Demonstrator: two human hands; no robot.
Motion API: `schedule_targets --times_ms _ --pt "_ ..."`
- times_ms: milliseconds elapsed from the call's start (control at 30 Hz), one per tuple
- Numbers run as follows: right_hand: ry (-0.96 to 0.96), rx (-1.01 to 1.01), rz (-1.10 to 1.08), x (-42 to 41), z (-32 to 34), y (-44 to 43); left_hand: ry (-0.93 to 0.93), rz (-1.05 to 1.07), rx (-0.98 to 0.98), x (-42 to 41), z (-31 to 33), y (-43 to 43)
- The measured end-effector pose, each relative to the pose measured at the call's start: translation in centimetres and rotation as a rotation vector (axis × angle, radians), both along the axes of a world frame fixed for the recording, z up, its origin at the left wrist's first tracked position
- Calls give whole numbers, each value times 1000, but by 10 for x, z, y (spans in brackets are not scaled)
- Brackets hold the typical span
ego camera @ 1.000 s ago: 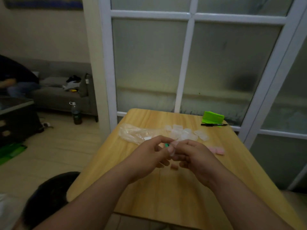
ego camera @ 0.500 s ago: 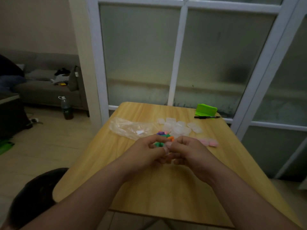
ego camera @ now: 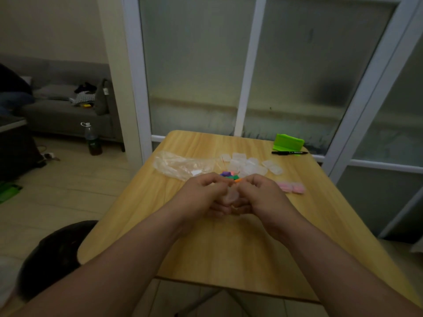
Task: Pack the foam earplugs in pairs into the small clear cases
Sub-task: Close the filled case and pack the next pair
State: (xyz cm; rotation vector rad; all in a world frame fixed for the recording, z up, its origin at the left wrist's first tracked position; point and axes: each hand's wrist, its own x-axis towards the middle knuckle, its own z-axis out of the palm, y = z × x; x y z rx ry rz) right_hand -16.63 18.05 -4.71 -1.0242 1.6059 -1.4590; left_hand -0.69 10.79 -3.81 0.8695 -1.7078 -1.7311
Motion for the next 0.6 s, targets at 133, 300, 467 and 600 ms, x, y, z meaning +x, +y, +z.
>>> schedule_targets --times_ms 133,300,467,600 --pt "-68 -31 -15 0 3 0 46 27 92 6 5 -6" --pt "155 -38 -91 -2 8 1 93 81 88 3 4 -3" --pt "503 -90 -128 -8 10 -6 41 53 52 1 1 -1" --pt "562 -75 -167 -15 9 -13 82 10 208 3 0 -1"
